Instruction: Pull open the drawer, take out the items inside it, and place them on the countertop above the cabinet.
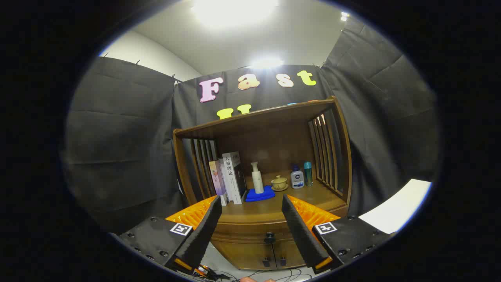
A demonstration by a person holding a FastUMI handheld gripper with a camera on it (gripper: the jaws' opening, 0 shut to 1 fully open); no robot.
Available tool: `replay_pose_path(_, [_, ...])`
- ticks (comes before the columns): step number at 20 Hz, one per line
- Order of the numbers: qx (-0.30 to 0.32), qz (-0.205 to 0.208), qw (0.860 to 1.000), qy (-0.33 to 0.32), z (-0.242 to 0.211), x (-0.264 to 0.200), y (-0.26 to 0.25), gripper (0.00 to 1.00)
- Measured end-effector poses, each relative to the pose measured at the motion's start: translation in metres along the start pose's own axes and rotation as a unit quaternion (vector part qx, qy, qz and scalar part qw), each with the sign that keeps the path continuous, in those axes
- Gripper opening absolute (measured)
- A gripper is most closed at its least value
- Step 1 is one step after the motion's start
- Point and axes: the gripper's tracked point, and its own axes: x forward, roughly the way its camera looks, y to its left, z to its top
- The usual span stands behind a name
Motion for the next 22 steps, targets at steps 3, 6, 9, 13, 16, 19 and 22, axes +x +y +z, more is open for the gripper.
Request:
replay_pose_path(3, [-0.004, 0.0, 1.0, 0.004, -0.001, 0.001, 0.001, 0.98])
replay_pose_path(6, [-0.003, 0.002, 1.0, 0.01, -0.003, 0.003, 0.001, 0.98])
replay_pose_path(9, [-0.004, 0.0, 1.0, 0.014, -0.005, 0.004, 0.001, 0.98])
replay_pose_path(13, [-0.007, -0.01, 1.0, 0.022, -0.009, 0.007, 0.002, 0.98])
replay_pose_path(16, [-0.012, -0.015, 0.999, 0.032, -0.024, 0.017, 0.002, 0.98])
replay_pose_path(19, [-0.01, -0.006, 0.999, 0.043, -0.041, 0.032, 0.004, 0.98])
replay_pose_path(22, [-0.021, -0.022, 0.998, 0.055, -0.058, 0.045, -0.003, 0.98])
